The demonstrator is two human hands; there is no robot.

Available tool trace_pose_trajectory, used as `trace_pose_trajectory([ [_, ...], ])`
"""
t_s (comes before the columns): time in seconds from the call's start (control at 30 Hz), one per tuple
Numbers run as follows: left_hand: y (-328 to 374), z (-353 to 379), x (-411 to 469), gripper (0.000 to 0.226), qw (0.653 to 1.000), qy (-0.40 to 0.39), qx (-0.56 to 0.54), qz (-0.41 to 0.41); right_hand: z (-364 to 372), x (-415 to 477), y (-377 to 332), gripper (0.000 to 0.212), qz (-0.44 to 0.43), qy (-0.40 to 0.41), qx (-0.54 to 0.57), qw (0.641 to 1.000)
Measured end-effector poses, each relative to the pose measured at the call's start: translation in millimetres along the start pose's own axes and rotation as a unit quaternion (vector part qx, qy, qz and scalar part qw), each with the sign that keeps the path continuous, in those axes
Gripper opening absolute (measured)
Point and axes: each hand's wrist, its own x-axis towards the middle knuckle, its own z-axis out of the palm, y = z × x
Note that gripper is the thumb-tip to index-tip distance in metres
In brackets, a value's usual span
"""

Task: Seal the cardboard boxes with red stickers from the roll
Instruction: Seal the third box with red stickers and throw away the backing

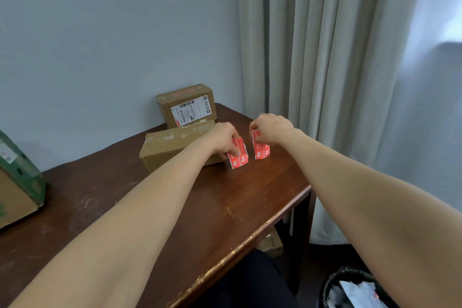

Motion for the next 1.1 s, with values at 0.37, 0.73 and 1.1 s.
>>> trace_pose_trajectory([
  [0.37, -8, -15, 0, 0.037, 0.991, 0.095, -0.088, -0.02, -6, 0, -2, 0.048, 0.009, -0.025, -0.021, 0.999],
  [0.73, -19, -24, -7, 0.029, 0.986, 0.141, -0.082, -0.027, -15, -6, -9, 0.072, 0.022, -0.038, -0.045, 0.998],
  [1.1, -37, -36, -23, 0.034, 0.977, 0.166, -0.129, -0.042, -25, -6, -39, 0.068, -0.017, 0.026, 0.059, 0.998],
])
